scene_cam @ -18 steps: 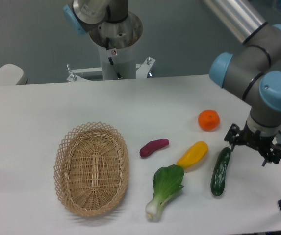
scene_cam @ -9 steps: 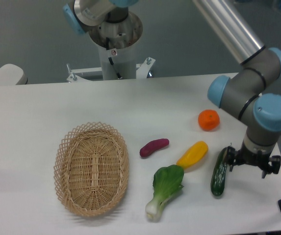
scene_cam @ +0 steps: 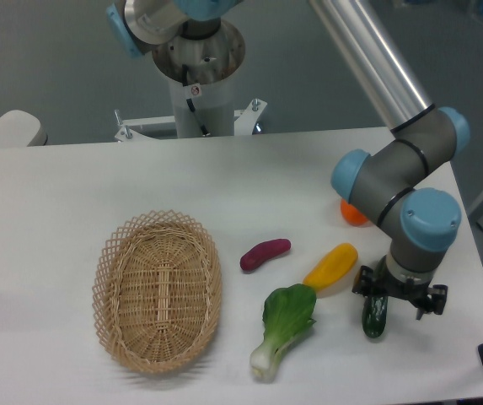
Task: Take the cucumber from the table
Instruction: 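Close the gripper around the cucumber's middle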
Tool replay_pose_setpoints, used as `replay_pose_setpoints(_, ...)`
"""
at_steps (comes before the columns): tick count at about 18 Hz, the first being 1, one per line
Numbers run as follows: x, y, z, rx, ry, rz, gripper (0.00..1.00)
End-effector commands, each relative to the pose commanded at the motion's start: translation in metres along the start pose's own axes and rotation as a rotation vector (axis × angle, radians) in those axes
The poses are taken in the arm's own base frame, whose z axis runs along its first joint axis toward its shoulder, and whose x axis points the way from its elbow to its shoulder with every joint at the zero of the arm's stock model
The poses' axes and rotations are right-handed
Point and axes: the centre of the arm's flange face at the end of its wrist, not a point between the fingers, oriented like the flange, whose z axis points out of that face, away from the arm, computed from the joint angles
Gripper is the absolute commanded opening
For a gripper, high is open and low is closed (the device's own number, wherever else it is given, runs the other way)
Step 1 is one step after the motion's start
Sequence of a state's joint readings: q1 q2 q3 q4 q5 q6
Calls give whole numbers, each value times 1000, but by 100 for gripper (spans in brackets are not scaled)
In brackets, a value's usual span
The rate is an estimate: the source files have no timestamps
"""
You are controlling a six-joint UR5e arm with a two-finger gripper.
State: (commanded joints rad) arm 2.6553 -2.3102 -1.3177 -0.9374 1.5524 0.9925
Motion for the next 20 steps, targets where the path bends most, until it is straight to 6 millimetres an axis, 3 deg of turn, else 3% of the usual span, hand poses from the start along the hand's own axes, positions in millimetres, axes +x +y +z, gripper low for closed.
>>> replay_pose_setpoints(12,11,14,27,-47,-1,29,100)
replay_pose_setpoints(13,12,14,27,-43,-4,32,97)
replay_pose_setpoints(14,12,14,26,-44,-2,32,84)
replay_pose_setpoints(16,9,16,23,-40,-7,31,47)
replay_pose_setpoints(17,8,17,22,-39,-8,29,38)
replay_pose_setpoints(20,6,17,20,-39,-12,29,24)
